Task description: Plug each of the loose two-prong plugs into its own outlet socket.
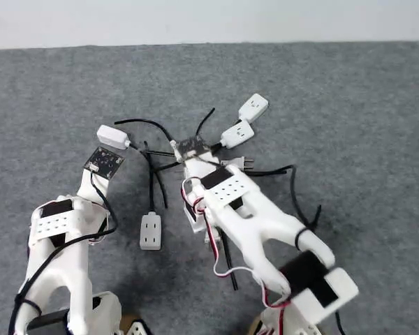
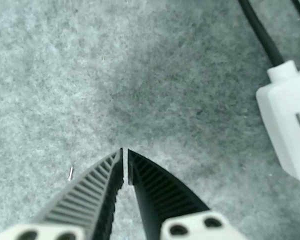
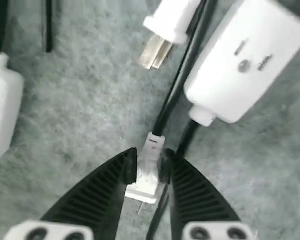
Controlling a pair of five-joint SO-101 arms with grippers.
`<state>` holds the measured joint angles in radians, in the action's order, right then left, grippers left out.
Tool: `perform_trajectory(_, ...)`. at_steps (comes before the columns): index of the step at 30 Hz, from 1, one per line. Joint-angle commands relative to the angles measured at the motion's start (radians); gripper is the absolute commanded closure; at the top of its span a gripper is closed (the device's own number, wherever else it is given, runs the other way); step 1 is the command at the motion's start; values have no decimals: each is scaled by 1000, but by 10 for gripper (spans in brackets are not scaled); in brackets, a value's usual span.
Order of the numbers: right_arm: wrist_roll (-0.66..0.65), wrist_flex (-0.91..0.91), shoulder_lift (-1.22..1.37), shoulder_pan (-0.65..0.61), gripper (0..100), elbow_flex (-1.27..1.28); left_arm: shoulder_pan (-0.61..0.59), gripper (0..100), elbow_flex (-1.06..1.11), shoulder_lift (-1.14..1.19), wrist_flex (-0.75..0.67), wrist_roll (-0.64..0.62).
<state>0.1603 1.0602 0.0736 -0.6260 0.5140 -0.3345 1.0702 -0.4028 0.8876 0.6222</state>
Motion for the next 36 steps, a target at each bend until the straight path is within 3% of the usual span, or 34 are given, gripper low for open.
perform_trajectory(1,9,-16,27,-7,919,-18,-5,987,-47,-15,-21,11)
perform_trajectory(7,11,-5,71,-2,920,-48,-6,987,-47,-15,-21,11)
perform_trajectory(11,11,16,94,-2,996,-74,-6,987,-47,-15,-21,12)
perform_trajectory(18,5,68,81,15,991,-106,-6,987,-53,-15,-18,6)
perform_trajectory(24,-71,159,-156,10,991,-132,-9,987,-90,26,-3,-38)
perform_trajectory(28,-94,177,-378,-16,991,-137,-9,987,-271,241,107,-38)
perform_trajectory(32,-86,154,-510,-127,991,-130,-2,988,-481,451,295,109)
perform_trajectory(36,-2,61,-499,-203,991,-97,23,989,-483,459,371,273)
